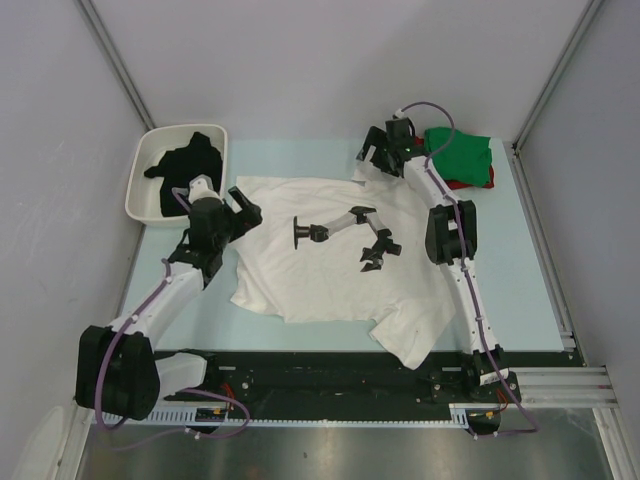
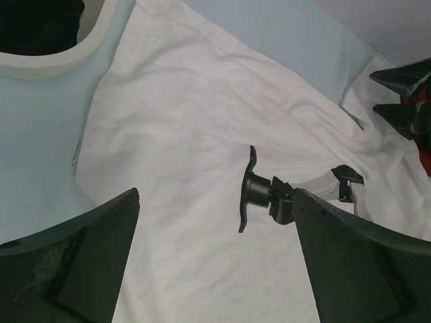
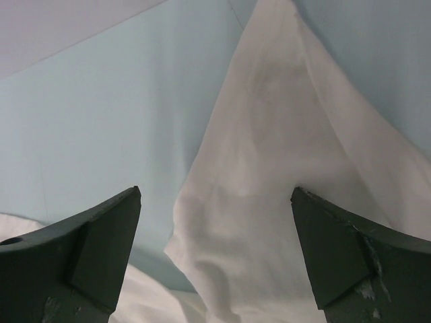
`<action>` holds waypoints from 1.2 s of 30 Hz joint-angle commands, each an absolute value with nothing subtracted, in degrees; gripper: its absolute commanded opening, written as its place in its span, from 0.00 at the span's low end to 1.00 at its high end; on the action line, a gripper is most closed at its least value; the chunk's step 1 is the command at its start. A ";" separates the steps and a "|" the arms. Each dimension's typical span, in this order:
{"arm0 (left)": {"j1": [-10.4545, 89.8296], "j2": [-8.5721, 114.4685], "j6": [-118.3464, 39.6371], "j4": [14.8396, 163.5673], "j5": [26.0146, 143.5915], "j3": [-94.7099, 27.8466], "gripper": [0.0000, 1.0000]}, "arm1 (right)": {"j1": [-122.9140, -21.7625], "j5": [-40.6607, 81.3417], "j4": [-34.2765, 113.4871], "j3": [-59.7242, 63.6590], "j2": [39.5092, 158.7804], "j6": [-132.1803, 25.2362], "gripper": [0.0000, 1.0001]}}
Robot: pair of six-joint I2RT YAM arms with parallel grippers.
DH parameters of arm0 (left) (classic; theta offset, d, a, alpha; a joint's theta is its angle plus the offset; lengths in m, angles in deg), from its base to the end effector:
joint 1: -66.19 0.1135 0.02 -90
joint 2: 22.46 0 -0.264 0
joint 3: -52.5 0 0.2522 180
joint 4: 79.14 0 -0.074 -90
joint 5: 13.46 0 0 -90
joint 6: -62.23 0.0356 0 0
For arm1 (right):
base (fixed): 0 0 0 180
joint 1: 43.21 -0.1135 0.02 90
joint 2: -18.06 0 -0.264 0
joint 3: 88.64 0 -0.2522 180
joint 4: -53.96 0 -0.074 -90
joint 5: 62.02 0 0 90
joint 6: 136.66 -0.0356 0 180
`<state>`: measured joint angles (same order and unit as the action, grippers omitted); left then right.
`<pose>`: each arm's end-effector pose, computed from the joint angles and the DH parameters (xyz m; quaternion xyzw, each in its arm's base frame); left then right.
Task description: Fold and stack the t-shirts
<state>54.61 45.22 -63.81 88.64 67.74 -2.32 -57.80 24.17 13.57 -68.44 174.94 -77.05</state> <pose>0.2602 -0.0478 0.2553 -0.2185 0.8135 -0.1568 0.5157 0.5816 0.1538 0.1634 0.1086 0.8898 0.1967 0.3972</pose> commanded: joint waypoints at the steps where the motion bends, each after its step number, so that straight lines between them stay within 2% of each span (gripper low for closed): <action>1: 54.59 46.01 -64.95 89.82 67.49 -4.15 1.00 | -56.13 27.10 9.35 -71.28 179.34 -81.63 1.00; 15: 54.59 48.73 -64.34 89.74 67.58 -4.77 1.00 | -50.95 30.17 12.86 -74.89 185.32 -94.11 1.00; 23: 54.50 48.39 -65.04 87.63 68.10 -4.42 1.00 | -48.93 31.15 19.62 -74.37 185.33 -97.64 1.00; 30: 54.41 41.89 -65.48 75.69 65.11 -6.35 1.00 | -48.75 29.14 41.85 -51.71 159.59 -94.65 1.00; 35: 53.88 40.21 -66.09 66.02 66.70 -6.62 1.00 | -50.15 25.52 32.13 -49.67 143.51 -90.26 1.00; 36: 53.80 39.86 -66.01 65.22 67.39 -5.57 1.00 | -50.68 25.69 30.20 -44.53 140.35 -89.38 1.00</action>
